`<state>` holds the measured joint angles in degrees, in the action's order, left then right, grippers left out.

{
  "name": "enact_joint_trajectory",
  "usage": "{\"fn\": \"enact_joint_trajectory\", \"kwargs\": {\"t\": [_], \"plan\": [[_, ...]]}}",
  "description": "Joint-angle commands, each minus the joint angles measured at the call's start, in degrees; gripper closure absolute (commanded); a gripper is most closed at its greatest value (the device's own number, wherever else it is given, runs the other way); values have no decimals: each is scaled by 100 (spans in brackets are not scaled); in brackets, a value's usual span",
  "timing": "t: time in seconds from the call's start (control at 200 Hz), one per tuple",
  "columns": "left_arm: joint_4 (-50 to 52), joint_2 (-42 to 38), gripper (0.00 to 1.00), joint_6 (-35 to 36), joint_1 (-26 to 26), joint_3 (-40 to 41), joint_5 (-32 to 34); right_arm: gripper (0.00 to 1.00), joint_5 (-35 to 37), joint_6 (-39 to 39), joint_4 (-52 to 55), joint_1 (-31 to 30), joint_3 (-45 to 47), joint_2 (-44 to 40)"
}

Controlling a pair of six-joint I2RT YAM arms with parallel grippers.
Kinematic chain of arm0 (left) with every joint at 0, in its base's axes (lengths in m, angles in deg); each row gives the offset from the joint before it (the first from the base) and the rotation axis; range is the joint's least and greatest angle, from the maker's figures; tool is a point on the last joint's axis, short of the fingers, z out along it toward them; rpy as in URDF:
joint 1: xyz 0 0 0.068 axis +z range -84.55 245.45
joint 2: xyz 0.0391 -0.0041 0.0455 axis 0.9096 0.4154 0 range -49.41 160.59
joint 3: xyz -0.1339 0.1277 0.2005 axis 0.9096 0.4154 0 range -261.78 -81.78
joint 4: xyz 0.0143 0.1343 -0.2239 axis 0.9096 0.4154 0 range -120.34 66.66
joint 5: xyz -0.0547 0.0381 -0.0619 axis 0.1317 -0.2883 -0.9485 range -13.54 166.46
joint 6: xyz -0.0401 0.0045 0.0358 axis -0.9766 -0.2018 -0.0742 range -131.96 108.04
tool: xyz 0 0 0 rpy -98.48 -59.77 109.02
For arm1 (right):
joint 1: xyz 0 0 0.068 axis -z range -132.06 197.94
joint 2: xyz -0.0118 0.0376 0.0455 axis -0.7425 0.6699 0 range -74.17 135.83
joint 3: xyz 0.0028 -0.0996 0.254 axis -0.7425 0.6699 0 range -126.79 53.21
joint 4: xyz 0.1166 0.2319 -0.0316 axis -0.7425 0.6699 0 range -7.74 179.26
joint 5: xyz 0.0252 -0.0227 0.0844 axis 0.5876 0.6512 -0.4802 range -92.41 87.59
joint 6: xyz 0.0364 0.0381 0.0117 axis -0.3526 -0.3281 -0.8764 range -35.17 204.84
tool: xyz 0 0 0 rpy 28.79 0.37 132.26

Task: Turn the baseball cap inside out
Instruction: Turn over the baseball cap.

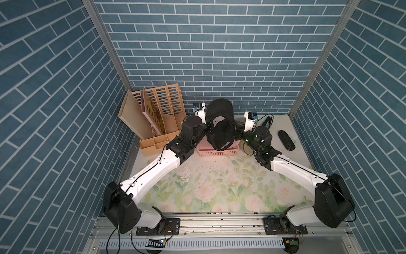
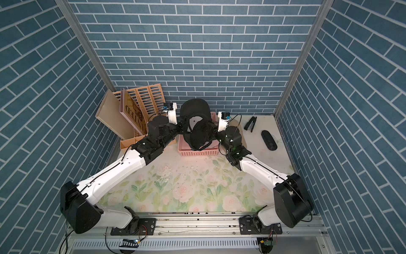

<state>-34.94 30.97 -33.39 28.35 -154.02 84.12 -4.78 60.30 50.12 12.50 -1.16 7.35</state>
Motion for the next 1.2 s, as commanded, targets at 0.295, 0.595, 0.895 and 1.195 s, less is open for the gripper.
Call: {"fn": "enact_joint_trajectory", "kwargs": {"t": [0.295,0.595,0.895,1.195], "plan": [[-295,122,100,-45,-225,-60,39,95,-1,-115,-201,-375,-286,750],[-136,-141,100,-177,-479,89,237,94,1374,-1077,-79,48,-463,1677],[-195,-366,100,131,-509,326,974,55,1157,-466,960,-230,-1065,1852],[-358,-52,100,210,-514,202,918,45,656,-451,228,-798,-853,1254]]}}
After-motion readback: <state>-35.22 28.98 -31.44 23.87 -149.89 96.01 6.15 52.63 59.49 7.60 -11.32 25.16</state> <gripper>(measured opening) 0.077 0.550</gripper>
